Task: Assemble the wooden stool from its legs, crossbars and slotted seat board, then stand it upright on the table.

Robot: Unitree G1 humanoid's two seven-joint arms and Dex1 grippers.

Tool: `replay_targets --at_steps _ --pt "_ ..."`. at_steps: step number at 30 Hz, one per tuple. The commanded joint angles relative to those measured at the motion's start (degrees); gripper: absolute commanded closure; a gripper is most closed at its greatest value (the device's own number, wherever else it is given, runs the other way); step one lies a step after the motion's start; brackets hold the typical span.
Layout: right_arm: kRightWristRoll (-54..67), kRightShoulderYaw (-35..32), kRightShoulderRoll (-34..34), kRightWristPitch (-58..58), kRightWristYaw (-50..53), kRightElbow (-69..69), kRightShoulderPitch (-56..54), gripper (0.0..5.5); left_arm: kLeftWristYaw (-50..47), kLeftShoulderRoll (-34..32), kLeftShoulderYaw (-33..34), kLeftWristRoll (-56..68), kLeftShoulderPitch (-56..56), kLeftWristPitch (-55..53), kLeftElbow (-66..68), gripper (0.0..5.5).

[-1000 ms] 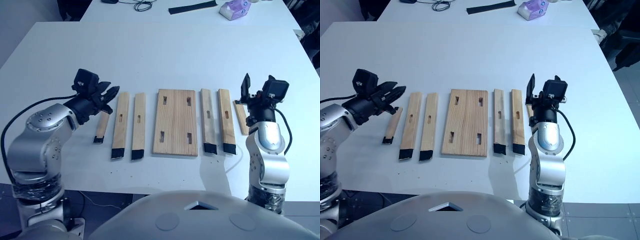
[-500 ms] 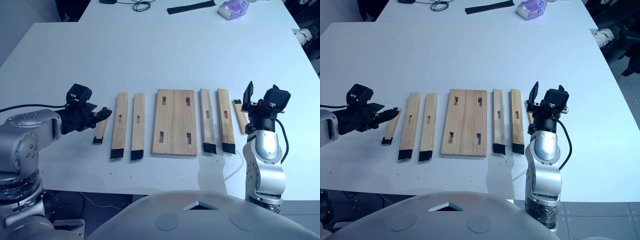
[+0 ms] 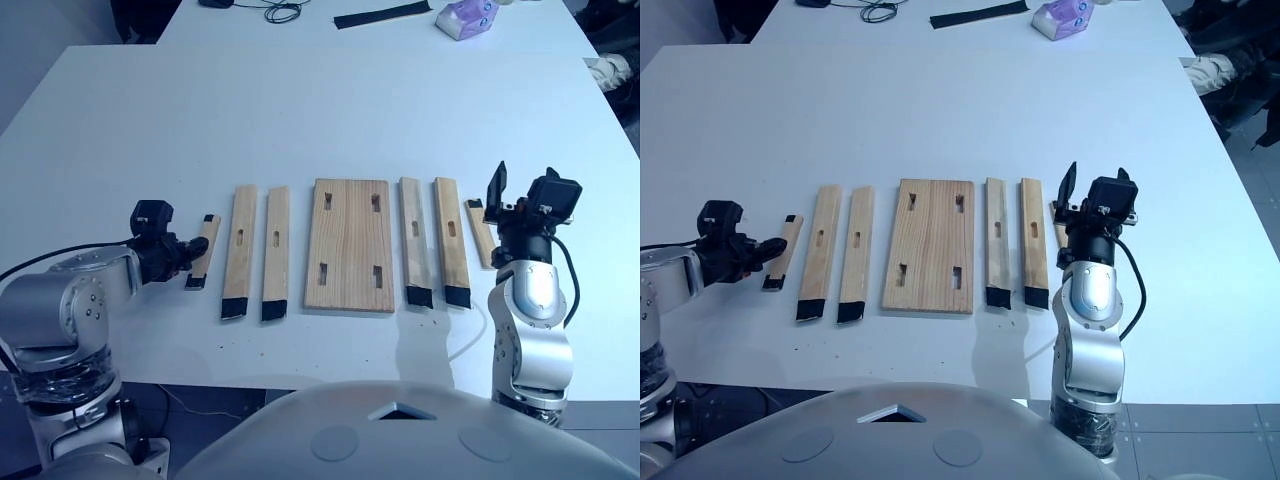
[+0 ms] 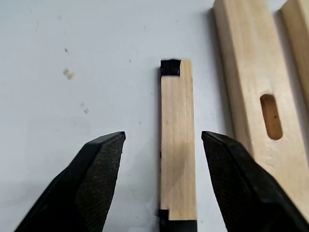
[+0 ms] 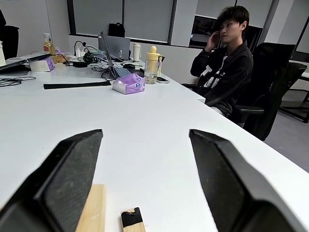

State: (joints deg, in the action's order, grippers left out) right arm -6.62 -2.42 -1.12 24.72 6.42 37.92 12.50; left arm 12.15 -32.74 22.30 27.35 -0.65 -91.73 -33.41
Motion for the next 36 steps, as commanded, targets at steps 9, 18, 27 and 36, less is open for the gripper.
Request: replay_targets --at_steps 9,18,27,36 --pt "0.6 -0.5 0.8 1.5 -1.5 0.6 -0.2 2.17 1.5 -1.1 -4.1 -2.0 6.4 3.9 0.9 2.54" --pt "0.6 -0.4 0.8 1.9 -1.7 0.8 0.4 2.17 1.8 -1.8 -5.9 -3.6 8.9 7.6 4.0 2.54" --pt "0.3 0.2 0.4 2.8 -1.7 2.0 1.4 2.17 3.4 -3.2 -8.4 -3.8 10.2 8.4 7.7 2.54" --pt "0.4 0.3 1.0 4.3 -2.4 2.9 1.1 2.17 5.5 -2.0 -10.9 -2.2 11.5 7.5 8.2 2.83"
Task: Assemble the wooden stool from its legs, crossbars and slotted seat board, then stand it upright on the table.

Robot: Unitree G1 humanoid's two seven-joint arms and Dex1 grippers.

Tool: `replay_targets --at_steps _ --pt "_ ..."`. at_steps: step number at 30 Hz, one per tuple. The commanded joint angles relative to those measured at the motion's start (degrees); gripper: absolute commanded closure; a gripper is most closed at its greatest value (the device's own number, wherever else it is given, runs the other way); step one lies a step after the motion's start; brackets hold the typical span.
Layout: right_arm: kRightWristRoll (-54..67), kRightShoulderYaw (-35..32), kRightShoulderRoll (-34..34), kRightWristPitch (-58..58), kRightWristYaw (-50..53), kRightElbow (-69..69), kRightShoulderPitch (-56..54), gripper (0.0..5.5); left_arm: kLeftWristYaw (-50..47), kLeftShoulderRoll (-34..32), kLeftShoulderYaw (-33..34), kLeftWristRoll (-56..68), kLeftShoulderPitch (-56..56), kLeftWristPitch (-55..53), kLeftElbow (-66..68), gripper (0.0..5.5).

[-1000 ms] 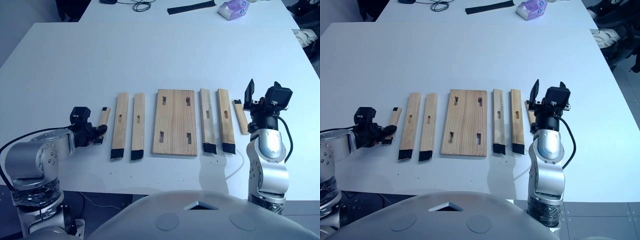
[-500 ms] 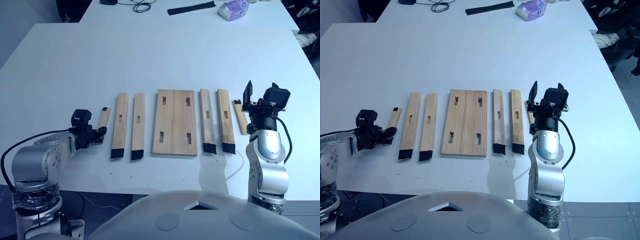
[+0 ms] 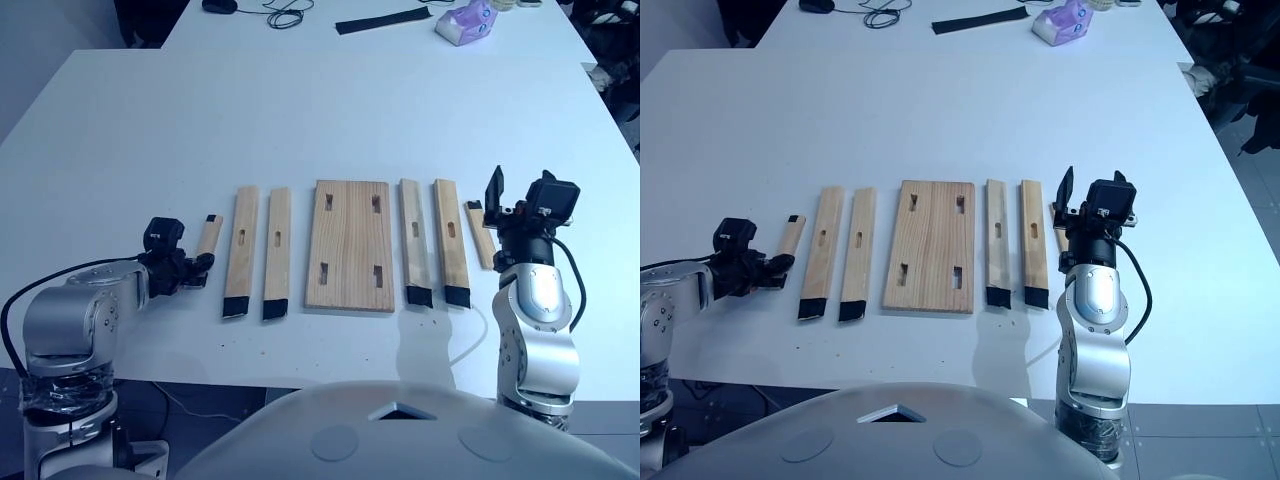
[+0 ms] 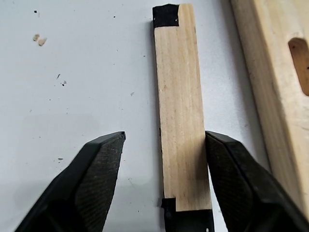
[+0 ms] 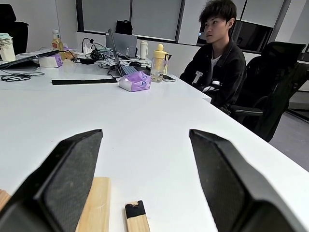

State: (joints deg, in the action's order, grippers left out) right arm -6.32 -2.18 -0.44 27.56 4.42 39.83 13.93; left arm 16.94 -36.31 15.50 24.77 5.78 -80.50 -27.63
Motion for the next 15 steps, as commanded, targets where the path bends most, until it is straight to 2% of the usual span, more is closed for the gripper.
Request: replay_targets --at_steps 1,9,15 --pt "0.1 0.1 0.3 1.5 -0.5 1.1 -0.3 2.17 0.8 1.7 -4.2 0.4 5.4 -3.9 2.1 2.95" --pt "0.0 0.3 0.2 2.5 -0.5 1.9 -0.1 2.17 1.5 2.3 -4.1 0.5 5.8 -4.4 1.6 4.19" --pt "-0.1 0.3 0.0 2.6 -0.3 1.9 0.0 2.17 1.4 2.4 -3.8 0.1 5.5 -4.1 2.4 4.19"
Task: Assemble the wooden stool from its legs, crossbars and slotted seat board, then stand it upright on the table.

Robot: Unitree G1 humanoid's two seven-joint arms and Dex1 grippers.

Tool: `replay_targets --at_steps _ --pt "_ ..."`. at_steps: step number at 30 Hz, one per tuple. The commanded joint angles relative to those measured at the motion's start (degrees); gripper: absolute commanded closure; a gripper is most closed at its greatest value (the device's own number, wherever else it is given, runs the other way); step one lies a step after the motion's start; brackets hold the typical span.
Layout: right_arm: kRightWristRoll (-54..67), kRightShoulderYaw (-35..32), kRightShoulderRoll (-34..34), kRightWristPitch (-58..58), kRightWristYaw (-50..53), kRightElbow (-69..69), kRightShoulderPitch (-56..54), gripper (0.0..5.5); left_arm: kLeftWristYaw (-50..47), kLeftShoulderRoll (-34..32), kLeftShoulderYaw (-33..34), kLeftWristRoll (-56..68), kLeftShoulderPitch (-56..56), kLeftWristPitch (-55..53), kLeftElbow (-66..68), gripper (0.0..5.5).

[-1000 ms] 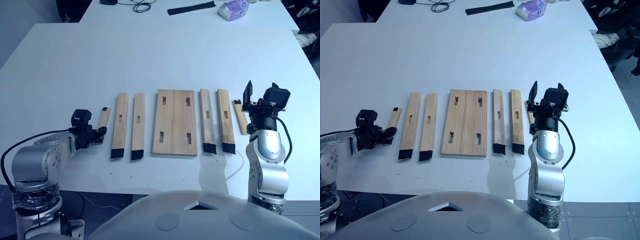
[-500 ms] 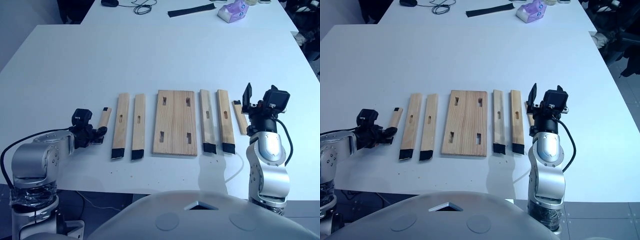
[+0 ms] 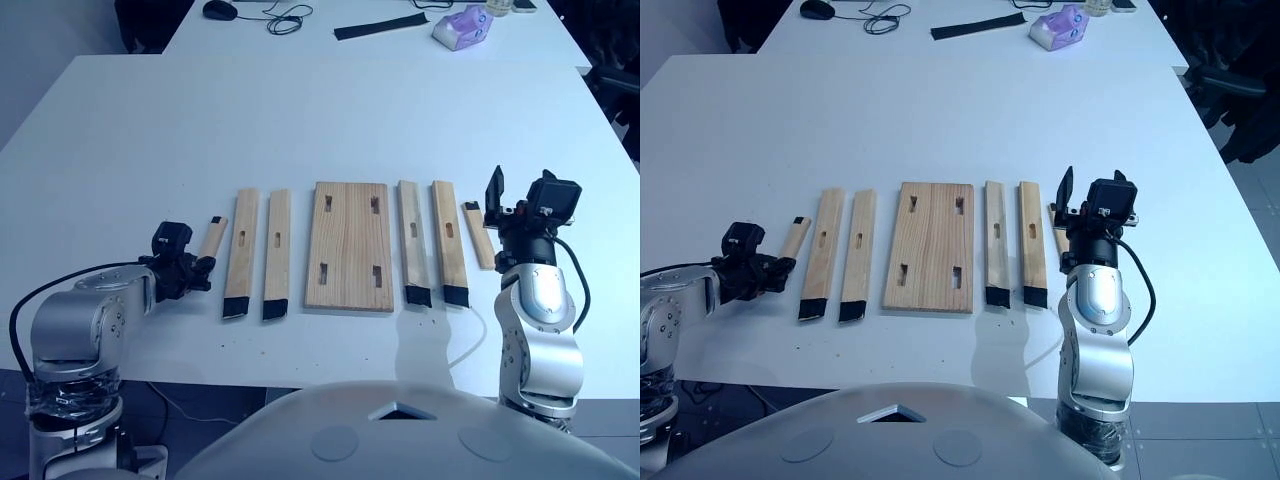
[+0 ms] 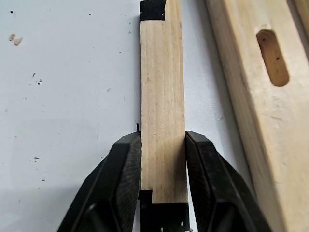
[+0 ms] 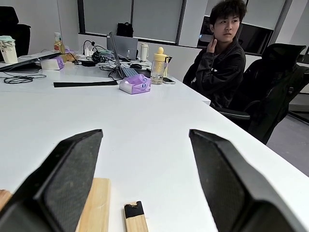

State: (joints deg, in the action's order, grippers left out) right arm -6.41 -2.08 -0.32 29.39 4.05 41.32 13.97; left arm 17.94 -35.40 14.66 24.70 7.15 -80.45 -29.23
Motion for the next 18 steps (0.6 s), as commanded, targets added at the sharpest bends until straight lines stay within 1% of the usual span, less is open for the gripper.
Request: replay_targets --at_steps 1,7,12,13,14,16,18 --pt "-0.1 0.2 -0.1 0.7 0.1 0.3 -0.1 2.17 0.2 1.7 -2.9 0.0 3.8 -4.1 4.3 4.19" --pt "-0.1 0.0 -0.3 0.6 0.2 0.3 -0.2 2.17 -1.0 2.3 -1.6 -1.1 -1.0 -3.9 7.5 4.19" --pt "-0.2 -0.1 -0.2 0.8 0.2 0.5 -0.4 2.17 -2.7 2.2 -0.7 -3.0 -11.8 -2.0 13.2 4.19" --pt "-0.1 -0.4 0.0 0.9 0.0 0.5 -0.6 2.17 -3.4 3.2 0.6 -3.1 -14.8 -1.2 14.4 4.19" --pt "0.0 -1.0 0.4 1.0 -0.2 0.5 -1.0 2.17 -3.4 3.0 0.2 -3.4 -17.1 0.5 15.0 4.19" --pt "0.5 -2.7 1.5 1.4 -1.0 0.3 -2.2 2.17 -3.9 4.6 1.7 -3.2 -21.9 3.4 15.9 4.19" --pt "1.6 -5.1 3.4 1.9 -2.4 -0.1 -4.1 2.17 -2.4 5.1 1.1 -2.7 -24.6 8.3 14.4 4.19"
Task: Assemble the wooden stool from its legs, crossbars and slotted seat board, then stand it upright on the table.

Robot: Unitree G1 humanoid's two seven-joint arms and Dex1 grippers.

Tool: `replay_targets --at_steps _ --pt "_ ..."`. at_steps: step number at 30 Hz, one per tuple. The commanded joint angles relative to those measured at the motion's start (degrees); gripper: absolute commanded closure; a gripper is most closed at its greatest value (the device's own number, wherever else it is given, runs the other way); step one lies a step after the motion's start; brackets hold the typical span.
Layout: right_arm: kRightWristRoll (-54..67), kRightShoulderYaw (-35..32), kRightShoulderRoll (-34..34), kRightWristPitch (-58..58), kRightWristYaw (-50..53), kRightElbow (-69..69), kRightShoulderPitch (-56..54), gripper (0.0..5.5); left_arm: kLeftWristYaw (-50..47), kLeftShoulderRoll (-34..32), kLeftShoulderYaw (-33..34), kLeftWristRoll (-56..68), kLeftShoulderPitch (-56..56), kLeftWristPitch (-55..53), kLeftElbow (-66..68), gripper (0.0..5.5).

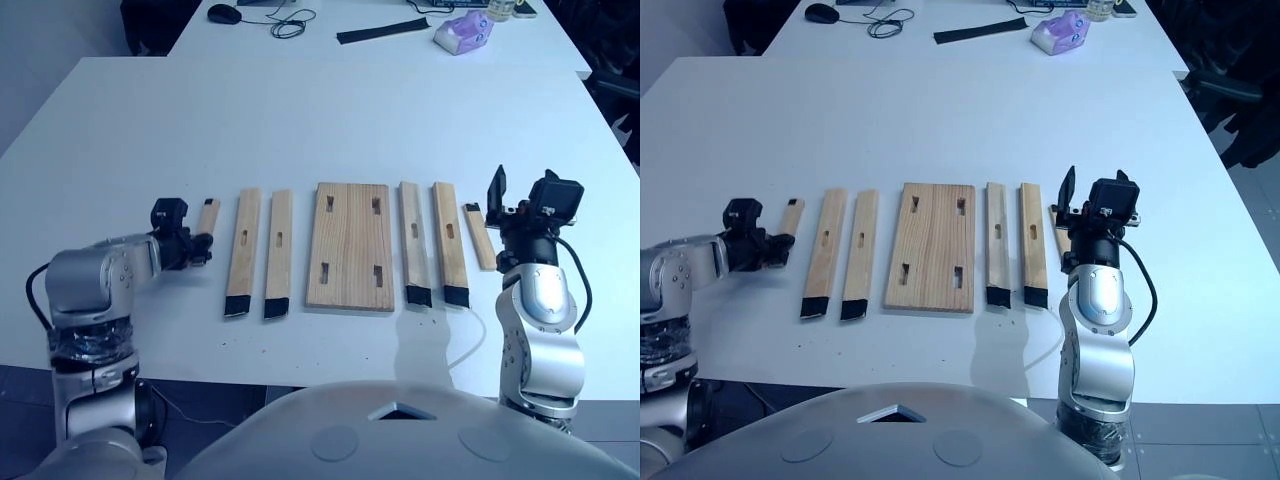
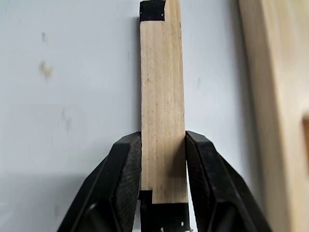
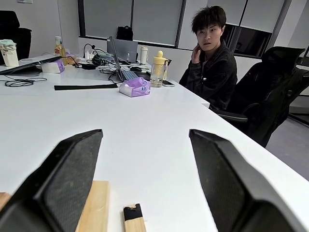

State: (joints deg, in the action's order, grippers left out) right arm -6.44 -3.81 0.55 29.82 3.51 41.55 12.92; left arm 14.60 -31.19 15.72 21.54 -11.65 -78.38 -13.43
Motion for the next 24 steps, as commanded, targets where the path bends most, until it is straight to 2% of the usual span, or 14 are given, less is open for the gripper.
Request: replay_targets --at_steps 1,5,9,15,24 --pt "2.2 -4.5 3.6 1.6 -2.7 -0.6 -4.0 2.17 1.7 1.5 0.3 1.3 -7.0 7.8 -2.1 4.19" --pt "5.6 -8.6 7.8 1.9 -6.6 -2.4 -7.6 2.17 4.8 2.3 0.6 3.5 -11.6 14.7 -3.7 4.19" --pt "14.5 -12.5 12.5 2.4 -14.9 -3.6 -12.0 2.17 10.1 2.5 -1.6 6.0 -16.5 22.1 -4.7 4.19" --pt "35.2 -16.3 20.9 9.0 -31.2 -6.2 -17.3 2.17 18.3 7.0 -8.3 10.1 -18.6 32.4 -6.9 4.19" --pt "66.6 -20.2 30.0 21.2 -45.3 -10.5 -22.5 2.17 25.8 11.1 -10.9 22.4 -11.7 34.5 -14.1 4.19"
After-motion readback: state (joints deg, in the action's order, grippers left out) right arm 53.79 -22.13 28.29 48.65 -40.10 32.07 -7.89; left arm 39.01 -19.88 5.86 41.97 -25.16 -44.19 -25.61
